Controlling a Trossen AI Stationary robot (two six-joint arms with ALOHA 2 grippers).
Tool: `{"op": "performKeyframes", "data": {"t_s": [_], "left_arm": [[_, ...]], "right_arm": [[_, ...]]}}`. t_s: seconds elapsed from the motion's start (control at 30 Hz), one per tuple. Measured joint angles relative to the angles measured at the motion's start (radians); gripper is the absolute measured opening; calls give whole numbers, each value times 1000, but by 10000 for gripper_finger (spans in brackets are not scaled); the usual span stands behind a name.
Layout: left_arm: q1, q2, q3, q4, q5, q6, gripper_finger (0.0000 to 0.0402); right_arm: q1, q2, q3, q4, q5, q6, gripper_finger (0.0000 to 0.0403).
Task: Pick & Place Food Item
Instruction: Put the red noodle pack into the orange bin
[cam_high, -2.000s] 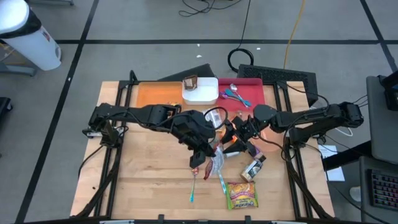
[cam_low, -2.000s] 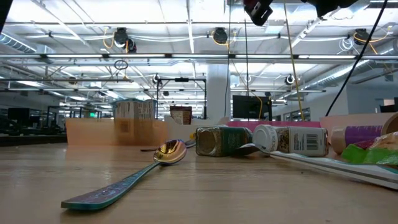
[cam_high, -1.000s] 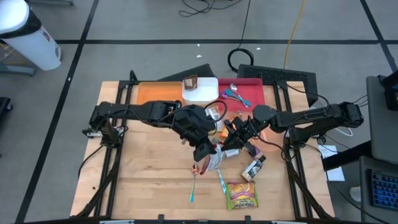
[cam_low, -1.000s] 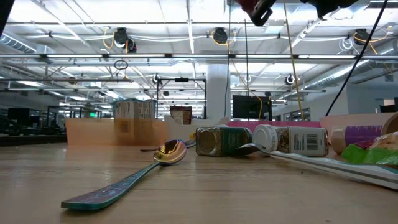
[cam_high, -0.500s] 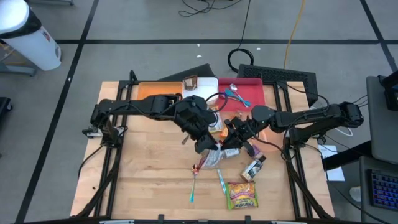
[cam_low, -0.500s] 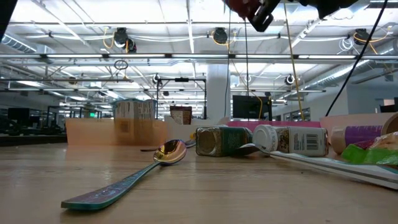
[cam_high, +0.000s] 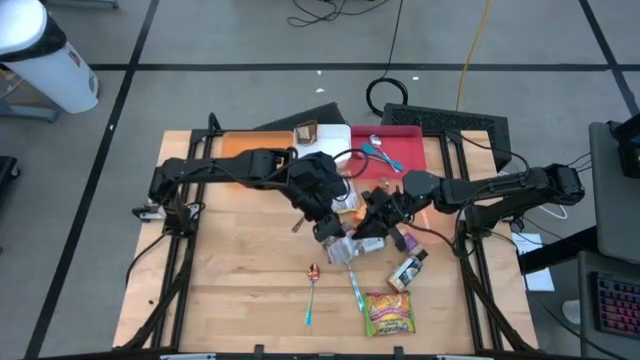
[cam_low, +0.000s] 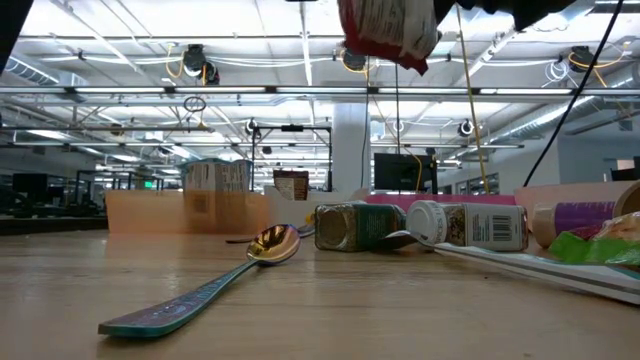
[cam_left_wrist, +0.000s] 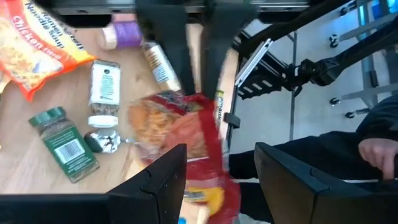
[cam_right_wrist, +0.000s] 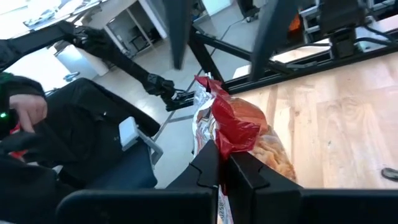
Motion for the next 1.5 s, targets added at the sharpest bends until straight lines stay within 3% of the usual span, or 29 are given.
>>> {"op": "performKeyframes", "data": {"t_s": [0.57, 1.17, 1.5], "left_arm": [[-12, 66, -1, -36, 0, 28, 191], [1, 64, -1, -34, -15, 69, 12], [1, 64, -1, -33, 11, 131, 5]], "right_arm": [[-24, 0, 0, -25, 22, 3, 0], [-24, 0, 0, -25, 20, 1, 0], [-24, 0, 0, -25, -4, 3, 40]]}}
